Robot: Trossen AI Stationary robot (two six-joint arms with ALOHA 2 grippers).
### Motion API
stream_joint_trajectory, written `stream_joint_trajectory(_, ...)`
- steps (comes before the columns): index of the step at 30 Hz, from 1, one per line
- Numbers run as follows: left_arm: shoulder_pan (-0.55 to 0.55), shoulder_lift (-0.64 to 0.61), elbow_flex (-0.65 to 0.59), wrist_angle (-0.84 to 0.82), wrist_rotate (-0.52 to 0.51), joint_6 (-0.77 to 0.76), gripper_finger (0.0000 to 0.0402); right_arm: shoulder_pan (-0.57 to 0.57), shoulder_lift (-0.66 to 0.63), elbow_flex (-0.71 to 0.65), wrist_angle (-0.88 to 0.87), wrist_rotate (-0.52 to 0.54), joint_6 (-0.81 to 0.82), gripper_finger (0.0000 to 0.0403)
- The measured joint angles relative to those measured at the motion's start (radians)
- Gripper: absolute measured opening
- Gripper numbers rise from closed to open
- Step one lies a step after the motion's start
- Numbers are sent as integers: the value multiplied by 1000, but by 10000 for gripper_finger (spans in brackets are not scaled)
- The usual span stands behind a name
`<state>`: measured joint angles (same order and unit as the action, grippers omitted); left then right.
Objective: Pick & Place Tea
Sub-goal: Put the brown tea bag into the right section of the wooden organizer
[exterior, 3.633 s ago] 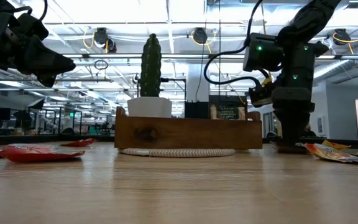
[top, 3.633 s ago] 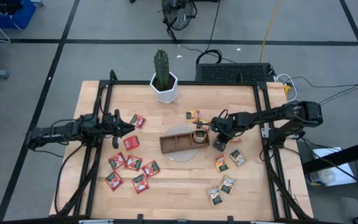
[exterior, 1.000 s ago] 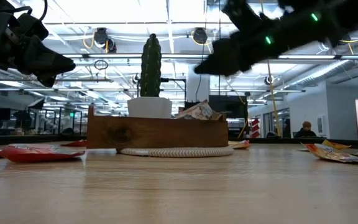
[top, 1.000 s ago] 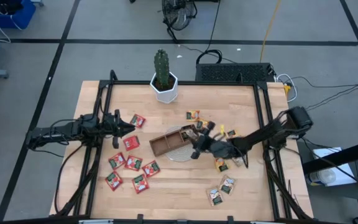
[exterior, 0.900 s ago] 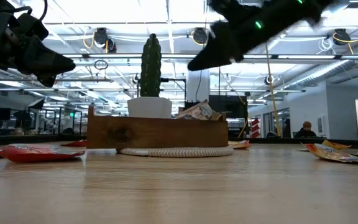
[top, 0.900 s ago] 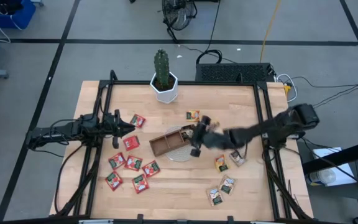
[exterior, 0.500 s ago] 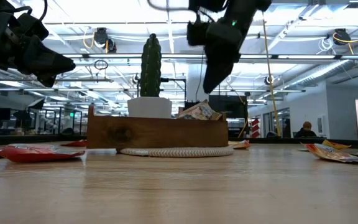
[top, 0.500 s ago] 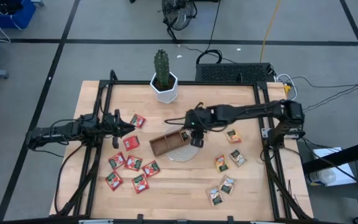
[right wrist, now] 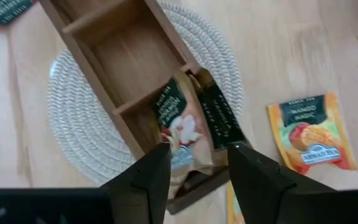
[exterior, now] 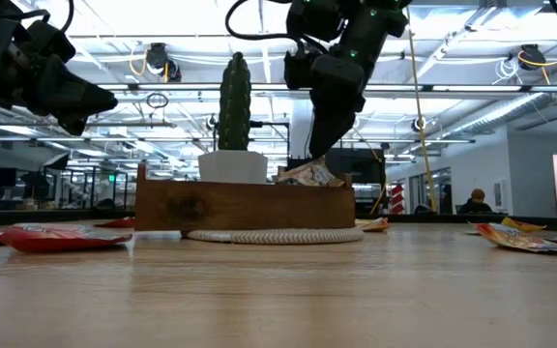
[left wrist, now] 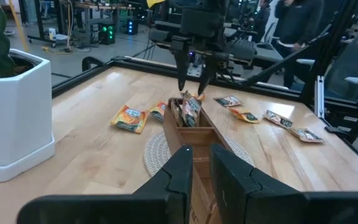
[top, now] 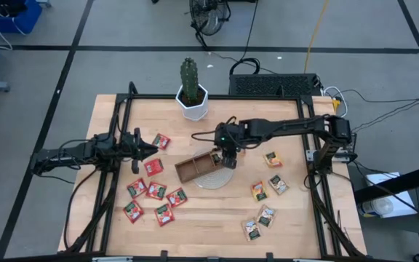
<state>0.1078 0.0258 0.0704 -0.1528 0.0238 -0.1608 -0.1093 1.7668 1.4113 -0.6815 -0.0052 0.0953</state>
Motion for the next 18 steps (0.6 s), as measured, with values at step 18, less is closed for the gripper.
stream_joint_trajectory(18, 0, 0, 0, 0, 0, 0, 58, -11, 0, -55, 40, 0, -3, 129)
